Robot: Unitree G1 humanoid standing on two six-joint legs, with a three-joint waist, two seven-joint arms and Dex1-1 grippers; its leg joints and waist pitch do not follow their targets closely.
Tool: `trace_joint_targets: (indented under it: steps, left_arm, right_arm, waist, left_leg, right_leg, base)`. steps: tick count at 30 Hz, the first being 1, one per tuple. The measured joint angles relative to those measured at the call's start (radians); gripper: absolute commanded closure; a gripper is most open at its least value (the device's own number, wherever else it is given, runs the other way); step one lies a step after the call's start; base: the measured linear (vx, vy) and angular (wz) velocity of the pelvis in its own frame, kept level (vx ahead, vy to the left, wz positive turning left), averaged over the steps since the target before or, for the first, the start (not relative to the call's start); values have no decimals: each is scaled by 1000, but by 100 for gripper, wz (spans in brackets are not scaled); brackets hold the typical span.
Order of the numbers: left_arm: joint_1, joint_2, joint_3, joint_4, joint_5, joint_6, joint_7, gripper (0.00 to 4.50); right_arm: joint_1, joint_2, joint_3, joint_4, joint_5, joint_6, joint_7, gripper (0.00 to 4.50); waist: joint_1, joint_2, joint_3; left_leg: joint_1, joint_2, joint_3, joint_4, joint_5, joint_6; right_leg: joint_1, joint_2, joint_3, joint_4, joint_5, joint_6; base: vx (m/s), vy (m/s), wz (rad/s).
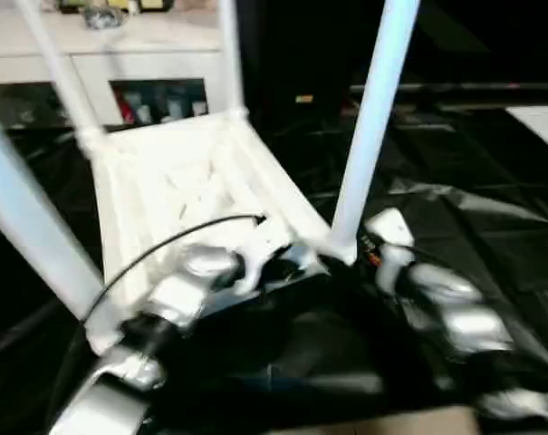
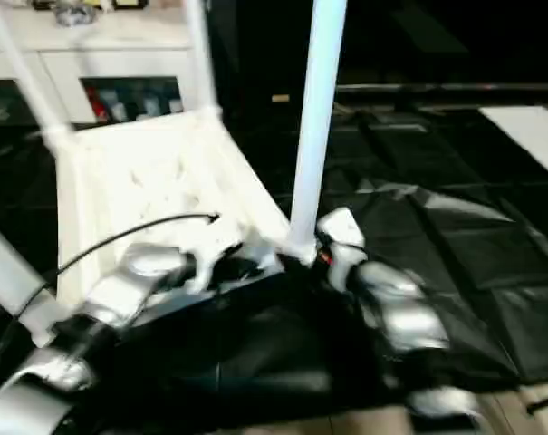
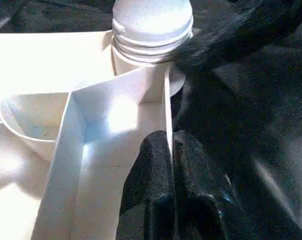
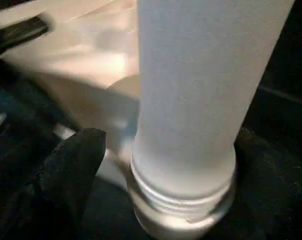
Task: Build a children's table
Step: Rotate leg to tighten
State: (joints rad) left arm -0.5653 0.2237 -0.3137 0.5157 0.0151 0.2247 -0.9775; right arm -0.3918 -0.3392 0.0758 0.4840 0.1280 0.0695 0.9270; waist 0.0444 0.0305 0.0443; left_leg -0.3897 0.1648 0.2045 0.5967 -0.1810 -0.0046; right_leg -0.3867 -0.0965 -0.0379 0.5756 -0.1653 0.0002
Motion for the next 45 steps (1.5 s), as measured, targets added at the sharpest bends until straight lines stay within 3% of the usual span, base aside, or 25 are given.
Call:
trace_joint_targets:
  steps: [7,8,11,18,26,31,36,38,42,43,45]
  left_arm:
    - [36,64,-8,-71,-26,-7,-112,450]
    - [46,75,-8,-89,-32,-5,-130,450]
    - [56,93,-14,-121,-42,6,-174,450]
    - [68,113,-20,-140,-51,8,-190,450]
    - [81,119,-19,-158,-51,14,-189,450]
    - [48,51,-12,-100,-17,15,-52,450]
    - [-32,-83,28,32,21,81,173,450]
    - [-52,-127,35,69,25,96,242,450]
    - [-63,-147,42,92,29,98,273,450]
    - [-63,-147,42,92,29,97,273,450]
    - [-63,-145,42,91,32,95,265,450]
  right_arm:
    - [1,-87,27,-40,34,32,199,26]
    - [-1,-88,37,-40,37,32,214,49]
    - [-14,-78,55,-38,39,32,240,63]
    - [-36,-56,71,-11,39,28,251,135]
    - [-33,-55,71,-10,41,29,259,178]
    - [-33,9,9,34,33,34,91,183]
    - [-76,173,-81,145,-9,0,-343,183]
    - [-101,214,-103,172,-25,8,-464,183]
    - [-120,243,-114,197,-43,-1,-530,183]
    - [-120,243,-114,198,-43,-6,-530,128]
    - [-116,243,-114,194,-42,-7,-507,114]
  waist:
    - [13,-1,0]
    - [14,-1,0]
    - [22,-1,0]
    - [24,-3,1]
    - [23,-3,0]
    - [16,-5,0]
    - [-14,-9,-2]
    - [-19,-9,-3]
    - [-27,-7,-3]
    - [-27,-7,-3]
    - [-29,-8,-3]
  left_leg:
    - [-5,8,4,0,0,0]
    - [-6,8,5,0,1,-1]
    - [-13,8,7,2,2,1]
    - [-13,9,13,5,1,0]
    - [-13,9,13,5,1,0]
    - [-11,9,16,5,1,0]
    - [-5,8,16,5,2,-3]
    - [-2,8,15,4,2,-3]
    - [0,7,13,3,2,-3]
    - [0,7,13,3,2,-3]
    - [0,7,13,3,2,-3]
  right_leg:
    - [-6,3,-3,3,-7,9]
    - [-7,3,-2,4,-8,9]
    - [-14,2,-2,4,-8,8]
    - [-14,0,1,5,-8,7]
    - [-14,0,0,6,-8,8]
    - [-13,-2,1,7,-7,7]
    - [-12,-3,2,8,-11,13]
    - [-10,-3,0,4,-11,13]
    - [-10,-3,-1,1,-11,14]
    - [-10,-3,-1,1,-11,14]
    - [-10,-3,-1,1,-11,14]
  base:
    - [0,0,0]
    - [0,0,0]
    - [0,0,0]
    - [0,0,0]
    - [0,0,0]
    - [0,0,0]
    - [0,0,0]
    - [-27,7,-6]
    - [0,0,0]
    - [0,0,0]
    - [0,0,0]
